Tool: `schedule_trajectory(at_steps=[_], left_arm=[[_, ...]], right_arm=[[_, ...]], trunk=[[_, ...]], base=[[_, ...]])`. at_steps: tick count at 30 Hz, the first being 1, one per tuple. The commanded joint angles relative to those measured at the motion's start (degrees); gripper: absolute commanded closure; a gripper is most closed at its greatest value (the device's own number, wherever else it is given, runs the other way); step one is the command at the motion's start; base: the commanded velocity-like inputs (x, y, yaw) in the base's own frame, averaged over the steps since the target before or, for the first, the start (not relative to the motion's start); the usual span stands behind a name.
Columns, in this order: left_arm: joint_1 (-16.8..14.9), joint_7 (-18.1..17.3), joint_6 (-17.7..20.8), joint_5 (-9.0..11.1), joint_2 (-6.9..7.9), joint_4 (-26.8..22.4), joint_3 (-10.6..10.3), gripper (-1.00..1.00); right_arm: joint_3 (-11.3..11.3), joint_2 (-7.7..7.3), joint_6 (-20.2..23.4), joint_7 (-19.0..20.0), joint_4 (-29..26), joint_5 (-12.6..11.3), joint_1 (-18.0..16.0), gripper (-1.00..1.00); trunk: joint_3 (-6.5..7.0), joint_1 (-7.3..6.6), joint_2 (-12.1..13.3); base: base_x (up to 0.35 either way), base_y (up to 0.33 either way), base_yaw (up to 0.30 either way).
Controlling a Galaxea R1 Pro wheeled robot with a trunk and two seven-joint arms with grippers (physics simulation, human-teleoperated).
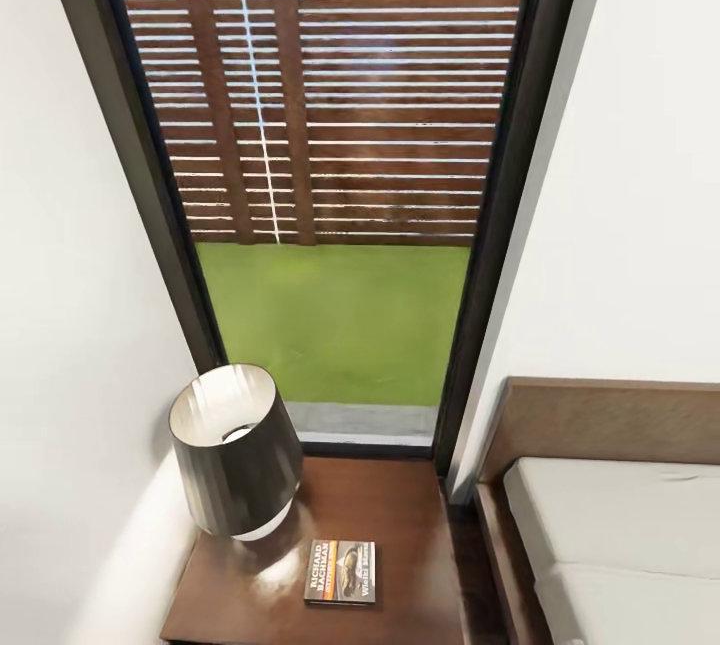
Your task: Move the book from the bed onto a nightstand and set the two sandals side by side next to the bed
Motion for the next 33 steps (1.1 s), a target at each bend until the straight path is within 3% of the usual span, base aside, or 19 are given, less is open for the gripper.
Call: schedule_trajectory(at_steps=[1,3,6,13,31,33], left_arm=[[-0.03,-0.11,-0.26,0.03,0.00,0.08,0.05,-1.00],[-0.04,-0.11,-0.26,0.03,0.00,0.08,0.05,-1.00],[-0.03,-0.11,-0.26,0.04,0.00,0.08,0.05,-1.00],[-0.03,-0.11,-0.26,0.05,0.00,0.07,0.05,-1.00],[-0.02,-0.02,-0.26,0.28,0.00,0.08,0.14,-1.00],[-0.03,-0.02,-0.26,0.24,0.05,0.08,0.14,-1.00]], right_arm=[[-0.89,-0.06,-0.09,0.08,0.14,0.40,2.03,-1.00],[-0.88,-0.03,-0.07,0.07,0.09,0.33,4.60,-1.00],[-0.88,0.05,-0.06,0.07,0.05,0.30,5.64,-1.00],[-0.88,0.33,-0.06,0.07,0.02,0.35,5.92,-1.00],[-0.86,0.66,-0.06,-0.02,0.08,0.54,5.94,-1.00],[-0.87,1.64,-0.06,-0.02,0.10,0.55,5.94,-1.00]], trunk=[[0.12,-0.21,0.36],[0.48,-0.65,1.16],[1.02,-1.31,2.36],[2.28,-2.85,5.17],[2.28,-2.85,5.17],[2.28,-2.85,5.17]], base=[[0.000,0.000,0.000],[0.000,0.000,0.000],[0.000,0.000,0.000],[0.000,0.000,0.000],[0.000,0.000,0.000],[0.000,0.000,0.000]])
